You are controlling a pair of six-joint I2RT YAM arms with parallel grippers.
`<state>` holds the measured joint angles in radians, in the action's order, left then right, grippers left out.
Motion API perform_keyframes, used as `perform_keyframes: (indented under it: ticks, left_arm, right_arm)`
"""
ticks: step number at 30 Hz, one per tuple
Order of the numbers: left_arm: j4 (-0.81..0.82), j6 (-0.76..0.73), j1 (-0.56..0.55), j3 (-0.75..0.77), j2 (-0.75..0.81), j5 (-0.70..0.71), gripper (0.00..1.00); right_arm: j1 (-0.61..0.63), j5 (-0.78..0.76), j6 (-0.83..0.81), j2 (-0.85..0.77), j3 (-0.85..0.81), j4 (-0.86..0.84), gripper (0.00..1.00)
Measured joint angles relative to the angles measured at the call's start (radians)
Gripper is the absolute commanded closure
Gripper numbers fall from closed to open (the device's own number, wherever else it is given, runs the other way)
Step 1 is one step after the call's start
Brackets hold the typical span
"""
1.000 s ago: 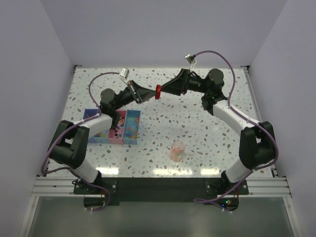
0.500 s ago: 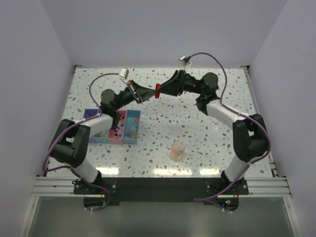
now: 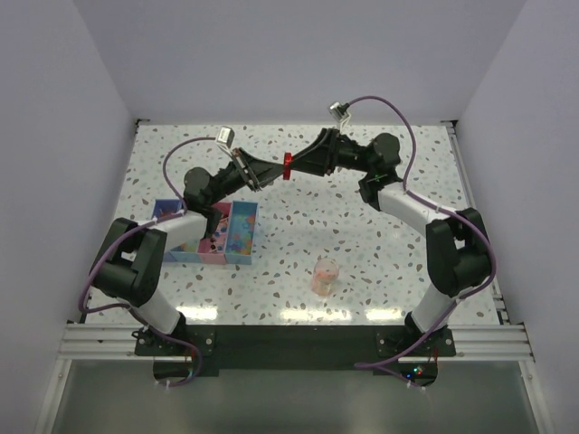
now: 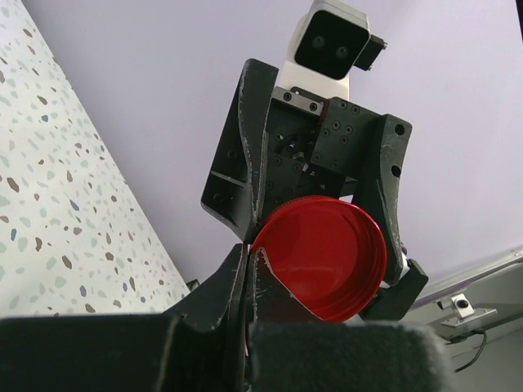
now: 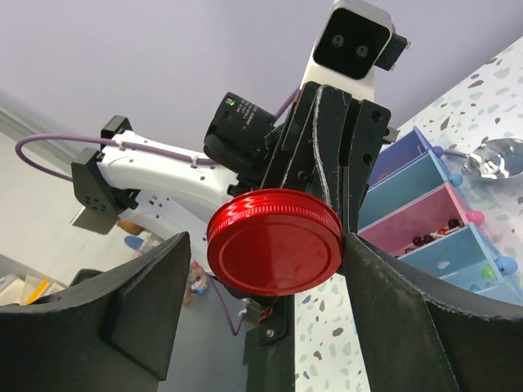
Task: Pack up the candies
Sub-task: Pick up the bottle lid at the center of the board.
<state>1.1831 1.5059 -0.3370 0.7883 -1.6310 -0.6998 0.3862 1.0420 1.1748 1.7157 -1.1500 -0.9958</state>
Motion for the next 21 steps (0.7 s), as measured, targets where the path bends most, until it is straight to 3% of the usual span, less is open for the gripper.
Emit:
perform_keyframes:
  ticks: [11,17,18,21]
  left_arm:
    - [-0.024,-0.001,-0.004,-0.024,0.015,0.035,1.00]
    - [-0.041,-0.003,-0.004,-0.043,0.023,0.050,1.00]
    - [-0.045,-0.004,-0.004,-0.046,0.023,0.051,1.00]
    - [-0.048,-0.005,-0.004,-0.051,0.023,0.055,1.00]
  right_arm:
    - [0.010,-0.007,-0.072,0.000,-0.001,0.053,0.23]
    - [0.015,-0.023,-0.138,0.000,-0.002,0.130,0.50]
    - [0.016,-0.023,-0.144,0.000,-0.002,0.137,0.60]
    - [0.018,-0.026,-0.156,-0.002,-0.002,0.157,0.74]
